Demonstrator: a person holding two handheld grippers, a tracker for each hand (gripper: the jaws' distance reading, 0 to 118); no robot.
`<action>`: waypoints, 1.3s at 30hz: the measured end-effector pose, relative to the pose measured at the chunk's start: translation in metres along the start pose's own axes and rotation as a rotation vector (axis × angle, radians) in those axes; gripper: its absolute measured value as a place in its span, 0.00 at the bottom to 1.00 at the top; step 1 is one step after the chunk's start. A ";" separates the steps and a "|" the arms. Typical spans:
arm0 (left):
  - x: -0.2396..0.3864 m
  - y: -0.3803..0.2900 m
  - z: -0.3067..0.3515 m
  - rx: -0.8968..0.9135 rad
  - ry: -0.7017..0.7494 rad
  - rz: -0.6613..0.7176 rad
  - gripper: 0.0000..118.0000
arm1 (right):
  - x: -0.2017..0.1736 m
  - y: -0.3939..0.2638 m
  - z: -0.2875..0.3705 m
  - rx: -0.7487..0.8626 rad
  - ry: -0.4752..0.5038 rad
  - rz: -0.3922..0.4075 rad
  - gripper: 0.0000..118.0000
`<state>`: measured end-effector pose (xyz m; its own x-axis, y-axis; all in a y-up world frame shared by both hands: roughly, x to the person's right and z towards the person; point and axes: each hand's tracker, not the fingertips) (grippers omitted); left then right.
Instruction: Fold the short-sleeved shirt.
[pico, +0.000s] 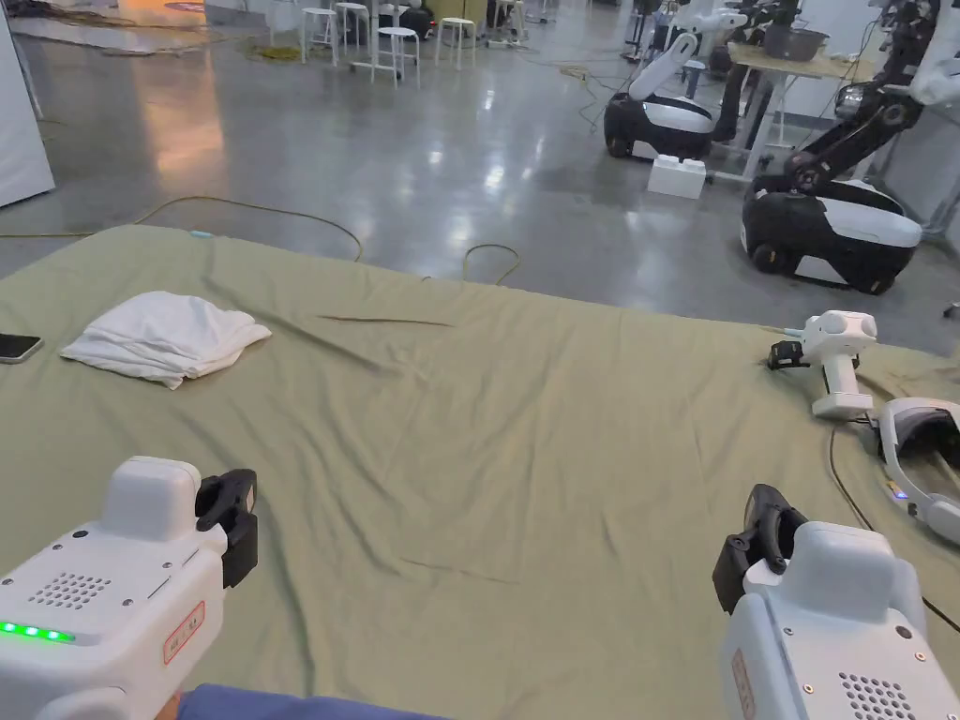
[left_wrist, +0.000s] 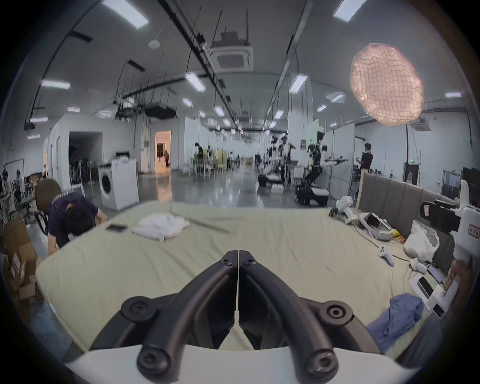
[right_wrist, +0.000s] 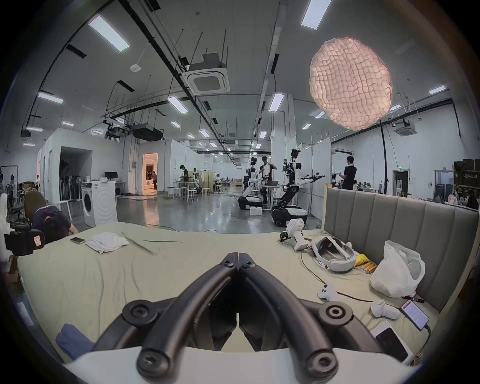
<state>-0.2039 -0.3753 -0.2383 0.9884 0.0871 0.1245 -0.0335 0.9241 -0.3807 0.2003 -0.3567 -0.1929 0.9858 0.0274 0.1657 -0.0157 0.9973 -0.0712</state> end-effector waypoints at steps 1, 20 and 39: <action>-0.014 -0.005 -0.003 -0.061 -0.023 0.027 0.01 | 0.001 0.000 0.000 -0.003 0.005 0.003 0.00; -0.167 -0.150 -0.063 -0.789 -0.356 0.596 0.54 | 0.001 -0.028 -0.006 -0.169 0.050 0.051 0.00; -0.124 -0.165 -0.071 -0.762 -0.560 0.786 0.13 | -0.001 -0.040 -0.003 -0.231 0.060 0.056 0.00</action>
<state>-0.3100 -0.5646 -0.2564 0.5325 0.8431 -0.0755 -0.3100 0.1112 -0.9442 0.2004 -0.3972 -0.1929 0.9927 0.0715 0.0968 -0.0391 0.9521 -0.3032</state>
